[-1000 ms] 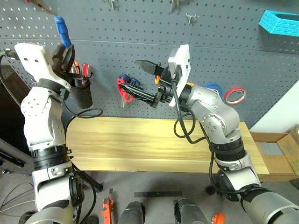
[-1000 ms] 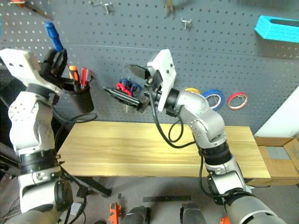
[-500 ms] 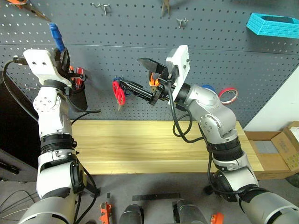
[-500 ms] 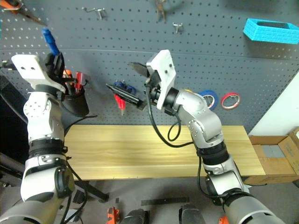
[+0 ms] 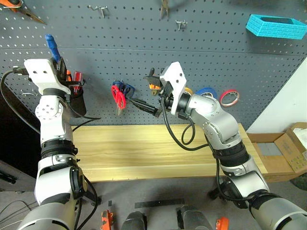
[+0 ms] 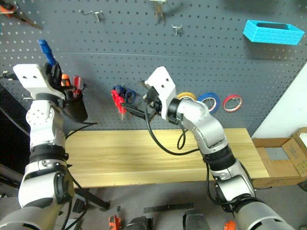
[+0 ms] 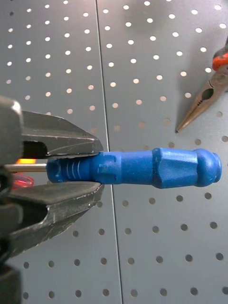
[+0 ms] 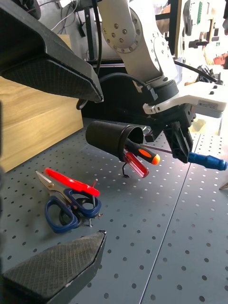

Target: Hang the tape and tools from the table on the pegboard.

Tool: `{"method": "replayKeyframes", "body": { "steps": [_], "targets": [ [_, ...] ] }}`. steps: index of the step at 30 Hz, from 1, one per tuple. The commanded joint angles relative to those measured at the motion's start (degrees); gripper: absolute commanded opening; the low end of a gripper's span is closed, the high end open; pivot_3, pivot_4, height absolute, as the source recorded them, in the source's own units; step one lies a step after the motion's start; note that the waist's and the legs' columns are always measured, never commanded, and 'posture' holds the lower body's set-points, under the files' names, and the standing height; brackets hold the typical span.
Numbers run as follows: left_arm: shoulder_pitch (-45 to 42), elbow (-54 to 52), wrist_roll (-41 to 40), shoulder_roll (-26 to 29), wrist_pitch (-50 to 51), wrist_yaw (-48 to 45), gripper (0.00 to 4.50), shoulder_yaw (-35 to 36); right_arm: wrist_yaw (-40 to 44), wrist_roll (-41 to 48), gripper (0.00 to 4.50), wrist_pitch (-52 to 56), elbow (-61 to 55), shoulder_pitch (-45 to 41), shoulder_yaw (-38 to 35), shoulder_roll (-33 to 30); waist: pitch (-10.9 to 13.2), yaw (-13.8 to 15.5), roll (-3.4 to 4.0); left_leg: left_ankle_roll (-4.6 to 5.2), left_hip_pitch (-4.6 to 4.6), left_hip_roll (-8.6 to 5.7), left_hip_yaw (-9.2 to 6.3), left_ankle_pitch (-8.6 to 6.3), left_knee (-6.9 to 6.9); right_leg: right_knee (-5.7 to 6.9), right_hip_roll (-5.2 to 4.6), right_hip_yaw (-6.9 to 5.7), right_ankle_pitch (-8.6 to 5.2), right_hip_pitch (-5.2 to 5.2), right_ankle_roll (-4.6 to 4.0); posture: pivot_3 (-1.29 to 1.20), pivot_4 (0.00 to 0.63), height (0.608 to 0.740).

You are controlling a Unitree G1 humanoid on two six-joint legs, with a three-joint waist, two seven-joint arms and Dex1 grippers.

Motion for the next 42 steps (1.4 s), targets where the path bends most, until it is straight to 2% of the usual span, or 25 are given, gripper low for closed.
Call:
{"method": "replayKeyframes", "body": {
  "steps": [1,9,21,24,28,32,39,42],
  "targets": [
    [0.3,0.1,0.1,0.6,-0.7,1.1,0.37,-0.2,0.5,0.4,4.50,-0.3,-2.3,-0.6,-1.1,0.1,-0.2,-0.2,0.01,0.00,0.00,0.00,-0.03,0.00,0.00,0.01,0.00,0.00,0.00,0.00,0.00,-0.08,0.000,0.740],
    [1.3,2.5,-1.6,-0.2,1.5,2.0,0.37,0.1,0.8,0.6,4.50,-0.5,-2.3,-0.6,-1.2,0.0,-0.8,-0.7,0.04,0.00,0.03,-0.01,-0.13,0.00,0.02,0.03,0.00,0.00,0.00,0.02,0.00,-0.09,0.000,0.740],
    [5.1,-5.0,-4.3,-0.5,1.9,0.8,4.46,0.9,2.8,0.3,4.50,-2.1,-0.2,-1.6,-1.5,0.0,-1.0,-0.9,0.04,0.00,0.06,-0.01,-0.32,0.00,0.02,0.08,0.00,0.01,0.01,0.02,0.00,-0.04,0.000,0.740],
    [7.6,-10.5,-6.3,-0.8,3.7,-1.8,4.46,0.3,4.3,0.3,4.50,-2.9,0.6,-1.8,-1.5,-0.4,-1.1,-0.7,0.03,0.00,0.07,-0.01,-0.33,0.00,0.02,0.08,0.00,0.01,0.01,0.03,0.00,-0.02,0.000,0.740],
    [14.7,-27.1,-13.7,-2.2,14.9,-9.1,4.46,-2.3,6.9,0.9,4.50,-4.4,2.1,-1.8,-2.3,-1.5,-1.1,-0.6,0.05,-0.01,0.10,0.01,-0.33,0.00,0.01,0.10,-0.01,0.04,0.01,0.05,-0.01,0.00,0.000,0.740],
    [23.8,-41.0,-15.2,-3.9,23.1,-9.7,4.46,-5.7,7.9,3.6,4.50,-4.6,2.1,1.3,-6.2,-2.3,-1.2,-0.1,0.08,0.00,0.12,0.05,-0.36,0.00,0.02,0.08,0.00,0.04,0.00,0.09,-0.01,0.01,0.000,0.740],
    [30.6,-48.8,-14.6,-9.3,28.9,-7.3,4.46,-8.7,3.3,5.8,4.50,-4.9,0.8,10.1,-12.7,-2.6,-1.8,1.4,0.51,-0.01,0.17,0.07,-0.14,0.00,0.05,0.01,0.18,0.08,-0.02,0.18,-0.06,-0.02,0.000,0.740],
    [33.1,-49.2,-13.3,-12.3,29.4,-6.4,4.46,-11.1,1.6,3.9,4.50,-6.7,0.7,16.0,-13.6,-3.8,-2.0,1.5,0.85,0.00,0.40,0.11,0.06,0.00,0.06,-0.16,0.24,0.08,-0.06,0.56,-0.09,-0.05,0.000,0.740]
  ]
}}
